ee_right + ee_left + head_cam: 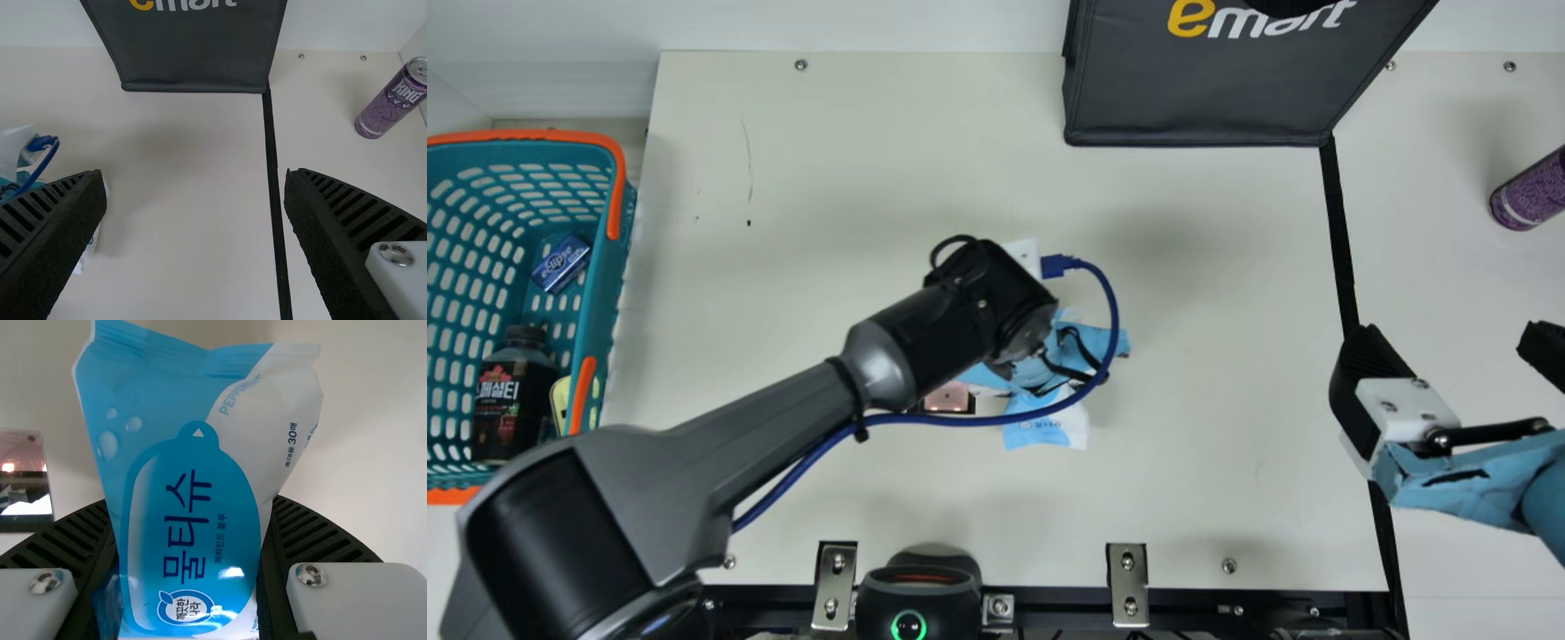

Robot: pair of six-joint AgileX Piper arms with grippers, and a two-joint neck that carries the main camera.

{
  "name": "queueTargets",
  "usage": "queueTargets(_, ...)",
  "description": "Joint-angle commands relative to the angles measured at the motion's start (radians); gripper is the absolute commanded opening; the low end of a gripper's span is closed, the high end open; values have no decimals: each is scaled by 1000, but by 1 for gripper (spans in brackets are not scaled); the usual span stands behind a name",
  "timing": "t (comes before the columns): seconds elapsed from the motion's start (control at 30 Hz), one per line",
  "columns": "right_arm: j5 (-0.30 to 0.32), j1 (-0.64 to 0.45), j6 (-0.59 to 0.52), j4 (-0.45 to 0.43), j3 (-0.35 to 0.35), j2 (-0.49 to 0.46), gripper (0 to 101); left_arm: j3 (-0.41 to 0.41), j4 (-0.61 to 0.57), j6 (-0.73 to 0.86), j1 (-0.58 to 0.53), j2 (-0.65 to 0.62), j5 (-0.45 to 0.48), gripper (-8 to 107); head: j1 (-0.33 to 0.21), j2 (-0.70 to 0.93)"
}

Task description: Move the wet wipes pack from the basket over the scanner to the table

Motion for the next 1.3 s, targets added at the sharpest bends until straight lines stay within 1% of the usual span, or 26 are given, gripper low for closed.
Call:
queueTargets(0.0, 0, 0, 0, 0, 0, 0, 95, -60, 12, -11, -5, 32, 10, -8, -29, 0)
queueTargets(0.03, 0, 0, 0, 0, 0, 0, 95, -78, 18, -17, -9, 43, 15, -8, -29, 0)
queueTargets(0.2, 0, 0, 0, 0, 0, 0, 95, -158, 47, -43, -23, 92, 39, 9, -29, 0)
queueTargets(0.37, 0, 0, 0, 0, 0, 0, 95, -211, 69, -60, -32, 121, 51, 25, -29, 0)
queueTargets(0.57, 0, 0, 0, 0, 0, 0, 95, -238, 98, -69, -34, 133, 48, 45, -29, 0)
queueTargets(0.8, 0, 0, 0, 0, 0, 0, 95, -245, 127, -69, -32, 141, 40, 69, -29, 0)
queueTargets(0.9, 0, 0, 0, 0, 0, 0, 95, -235, 125, -64, -27, 137, 21, 79, -29, 0)
queueTargets(1.0, 2, 0, 0, 0, 0, 0, 95, -206, 112, -50, -16, 113, -22, 89, -29, 0)
queueTargets(1.07, 1, 0, 0, 0, 0, 0, 95, -173, 90, -26, -3, 83, -71, 90, -29, 0)
queueTargets(1.27, 1, 0, 0, 0, 0, 0, 95, -34, 12, 94, 61, -38, -205, 90, -29, 0)
